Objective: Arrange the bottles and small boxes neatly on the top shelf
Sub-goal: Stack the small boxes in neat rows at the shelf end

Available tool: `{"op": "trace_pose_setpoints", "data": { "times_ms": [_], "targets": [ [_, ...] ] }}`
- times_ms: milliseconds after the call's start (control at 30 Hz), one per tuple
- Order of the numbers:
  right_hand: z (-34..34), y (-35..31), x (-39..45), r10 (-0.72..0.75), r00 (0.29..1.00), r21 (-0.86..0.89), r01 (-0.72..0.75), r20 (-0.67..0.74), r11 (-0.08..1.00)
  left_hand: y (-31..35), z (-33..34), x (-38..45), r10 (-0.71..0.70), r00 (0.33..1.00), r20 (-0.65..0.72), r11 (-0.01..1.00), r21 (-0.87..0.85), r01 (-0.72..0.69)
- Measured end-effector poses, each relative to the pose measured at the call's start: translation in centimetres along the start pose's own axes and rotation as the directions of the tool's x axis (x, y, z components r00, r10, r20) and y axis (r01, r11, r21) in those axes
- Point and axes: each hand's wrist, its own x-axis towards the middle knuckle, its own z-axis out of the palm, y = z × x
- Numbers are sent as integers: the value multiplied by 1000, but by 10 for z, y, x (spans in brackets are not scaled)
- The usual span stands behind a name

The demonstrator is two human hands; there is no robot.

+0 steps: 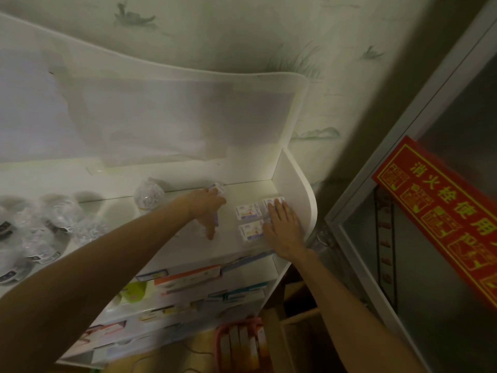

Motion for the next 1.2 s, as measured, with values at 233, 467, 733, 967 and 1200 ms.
{"op": "trace_pose_setpoints", "data": {
  "times_ms": [233, 467, 733, 967, 1200],
  "targets": [
    [2, 0, 1, -1, 1000, 0, 1, -11, 1000, 9, 15, 22, -14, 955, -297, 999, -53, -1],
    [6, 0, 2, 10, 998, -2, -11, -61, 1000, 16, 24, 21, -61, 894, -445, 989, -148, -6],
    [13, -8, 4, 84, 987, 9, -84, -134, 996, 47, 31, 3, 161, 946, -283, 980, -70, -188],
    [4, -7, 2, 38, 994, 7, -38, -100, 999, 50, 37, 7, 191, 925, -329, 978, -16, -208],
    [5, -4, 1, 17, 995, 23, -15, -98, 1000, 51, 42, 11, 167, 919, -358, 980, -44, -195]
  ]
}}
